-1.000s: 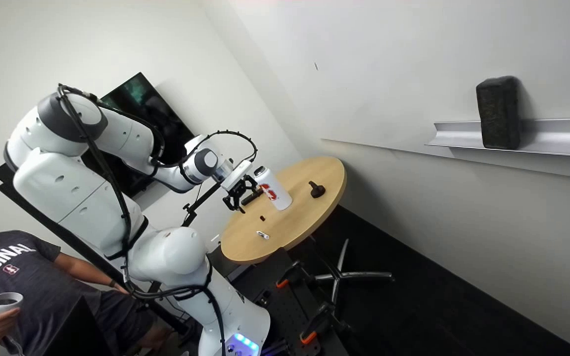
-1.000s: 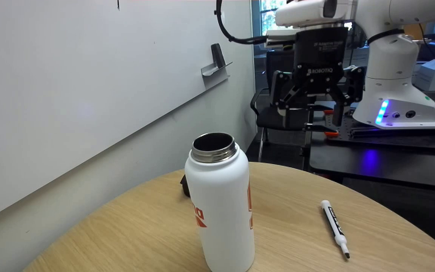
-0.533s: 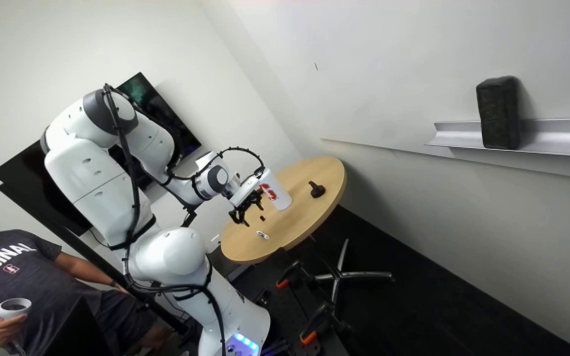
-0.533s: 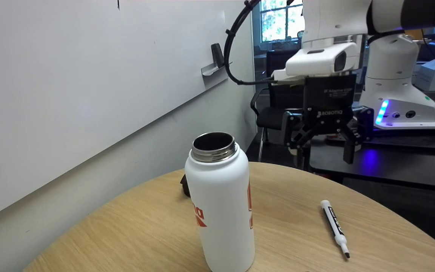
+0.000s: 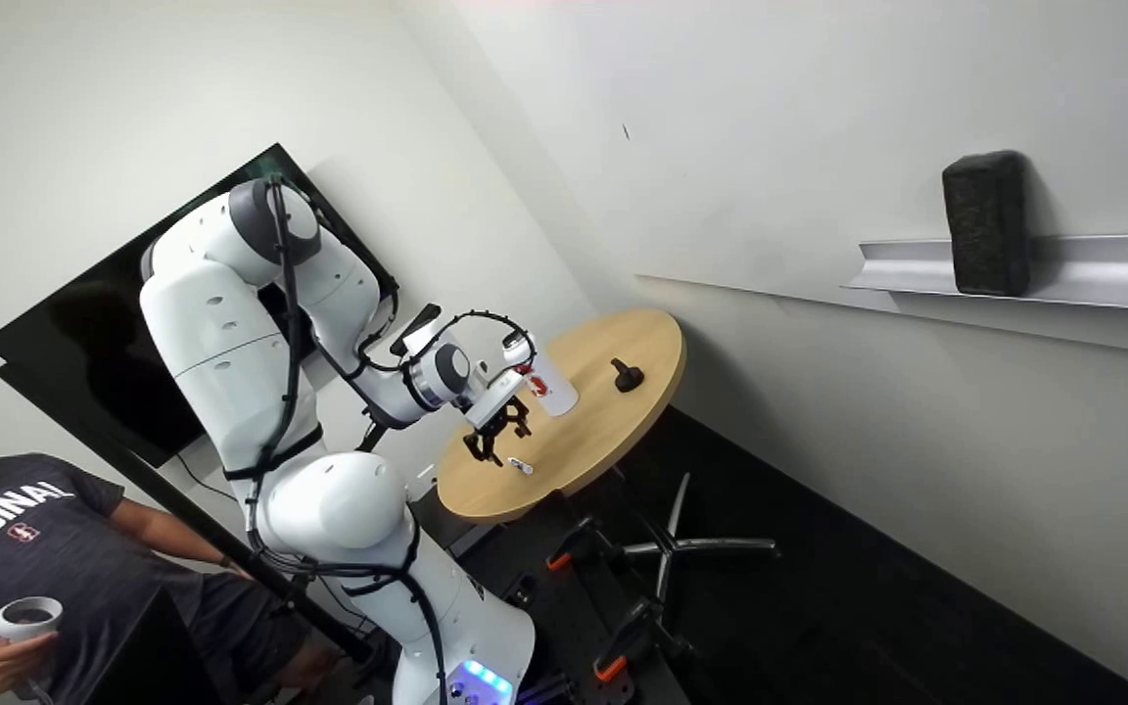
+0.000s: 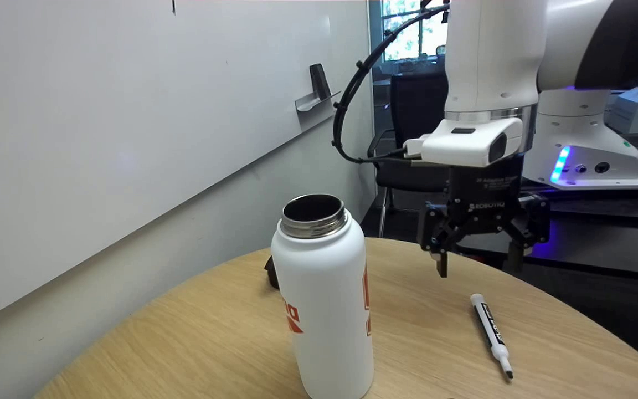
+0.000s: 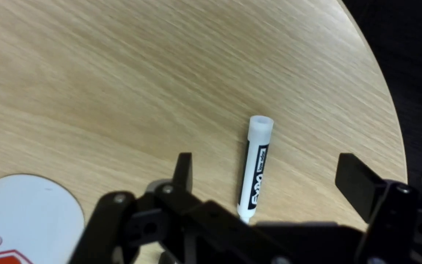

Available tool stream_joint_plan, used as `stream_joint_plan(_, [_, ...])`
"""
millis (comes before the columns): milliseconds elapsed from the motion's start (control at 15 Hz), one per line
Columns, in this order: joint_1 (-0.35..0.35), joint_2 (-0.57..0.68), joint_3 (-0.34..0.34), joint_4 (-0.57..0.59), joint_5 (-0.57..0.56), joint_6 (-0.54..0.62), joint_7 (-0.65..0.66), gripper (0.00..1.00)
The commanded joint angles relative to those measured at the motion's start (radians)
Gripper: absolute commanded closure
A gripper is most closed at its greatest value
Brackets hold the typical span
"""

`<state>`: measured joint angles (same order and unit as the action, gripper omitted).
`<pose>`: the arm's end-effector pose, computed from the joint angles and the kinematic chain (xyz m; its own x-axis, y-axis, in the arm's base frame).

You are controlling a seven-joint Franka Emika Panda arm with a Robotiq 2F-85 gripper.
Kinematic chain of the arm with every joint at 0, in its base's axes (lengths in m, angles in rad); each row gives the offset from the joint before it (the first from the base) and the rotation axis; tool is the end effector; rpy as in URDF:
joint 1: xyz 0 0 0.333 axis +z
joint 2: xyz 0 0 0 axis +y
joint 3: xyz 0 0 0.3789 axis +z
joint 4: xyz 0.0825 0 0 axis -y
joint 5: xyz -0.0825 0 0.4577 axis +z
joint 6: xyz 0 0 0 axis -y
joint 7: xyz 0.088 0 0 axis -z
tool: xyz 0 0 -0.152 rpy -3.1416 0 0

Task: Scribble on the whiteboard with the black marker

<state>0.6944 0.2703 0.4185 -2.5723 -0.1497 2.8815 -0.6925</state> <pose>0.1975 0.4521 0.1273 -0.3517 0.9313 0.0949 0.9355 0.3533 0.0001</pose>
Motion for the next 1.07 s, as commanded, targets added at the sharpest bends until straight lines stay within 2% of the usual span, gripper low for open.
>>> stream_joint_plan(0, [-0.037, 0.076, 0.037, 0.033, -0.067, 0.056, 0.068, 0.00])
stream_joint_plan(200, [-0.037, 0.119, 0.045, 0.048, -0.106, 0.078, 0.113, 0.00])
stream_joint_plan(667, [0.035, 0.144, -0.057, 0.062, -0.269, 0.097, 0.306, 0.00])
stream_joint_plan(1000, [0.043, 0.184, -0.079, 0.079, -0.308, 0.114, 0.334, 0.00])
